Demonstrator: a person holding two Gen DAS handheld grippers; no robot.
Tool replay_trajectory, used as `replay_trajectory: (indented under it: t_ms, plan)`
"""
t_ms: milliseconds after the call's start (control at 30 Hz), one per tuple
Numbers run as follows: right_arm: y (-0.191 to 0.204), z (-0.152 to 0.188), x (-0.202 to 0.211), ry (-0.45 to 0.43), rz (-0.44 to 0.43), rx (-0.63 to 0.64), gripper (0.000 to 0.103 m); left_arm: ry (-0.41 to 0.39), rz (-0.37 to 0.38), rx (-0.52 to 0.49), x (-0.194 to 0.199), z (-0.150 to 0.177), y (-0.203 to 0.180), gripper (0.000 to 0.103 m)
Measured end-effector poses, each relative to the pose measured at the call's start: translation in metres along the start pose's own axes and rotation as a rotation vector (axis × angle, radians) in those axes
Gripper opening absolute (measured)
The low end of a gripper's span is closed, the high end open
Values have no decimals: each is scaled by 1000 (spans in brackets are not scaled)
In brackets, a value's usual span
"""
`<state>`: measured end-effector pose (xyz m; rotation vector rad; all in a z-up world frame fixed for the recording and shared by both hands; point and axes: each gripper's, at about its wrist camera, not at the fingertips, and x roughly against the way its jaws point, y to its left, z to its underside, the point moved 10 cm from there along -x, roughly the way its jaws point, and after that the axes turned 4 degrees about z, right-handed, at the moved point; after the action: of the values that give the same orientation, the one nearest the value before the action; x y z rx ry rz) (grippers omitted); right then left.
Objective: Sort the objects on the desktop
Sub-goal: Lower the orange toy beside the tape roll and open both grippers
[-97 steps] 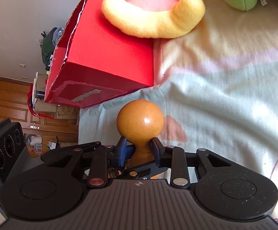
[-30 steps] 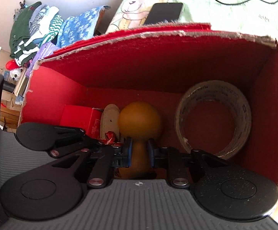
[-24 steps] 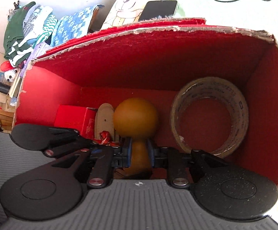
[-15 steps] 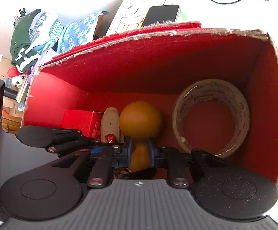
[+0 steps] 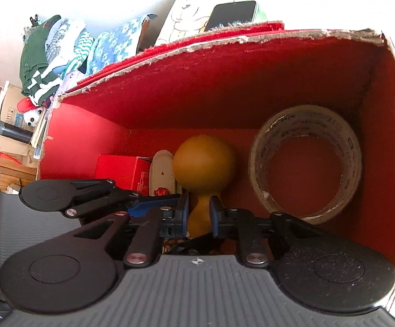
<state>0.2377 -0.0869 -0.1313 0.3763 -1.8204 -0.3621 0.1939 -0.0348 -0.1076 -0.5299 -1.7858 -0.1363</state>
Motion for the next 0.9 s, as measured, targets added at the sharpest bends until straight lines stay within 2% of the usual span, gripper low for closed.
replay_trajectory:
  t_ms: [133,500,667,767,900]
  plan:
    - [-3,-1,0,-7,-4,-17,28,-11,-16,11,1,-3,2,57]
    - [-1,-3,4,-38,-9,3,28,-6,-53,-12,3,-4,-6,59]
    - [-1,-5,9,-73,39,25,29,-18,-71,-5,15,-9,5,59]
    - [-4,-5,12,-92,75,26,30,-33,-61,-4,23,-7,2,65]
    - [-8,-3,20,-113,115,11,30,-70,-106,-26,36,-5,1,67]
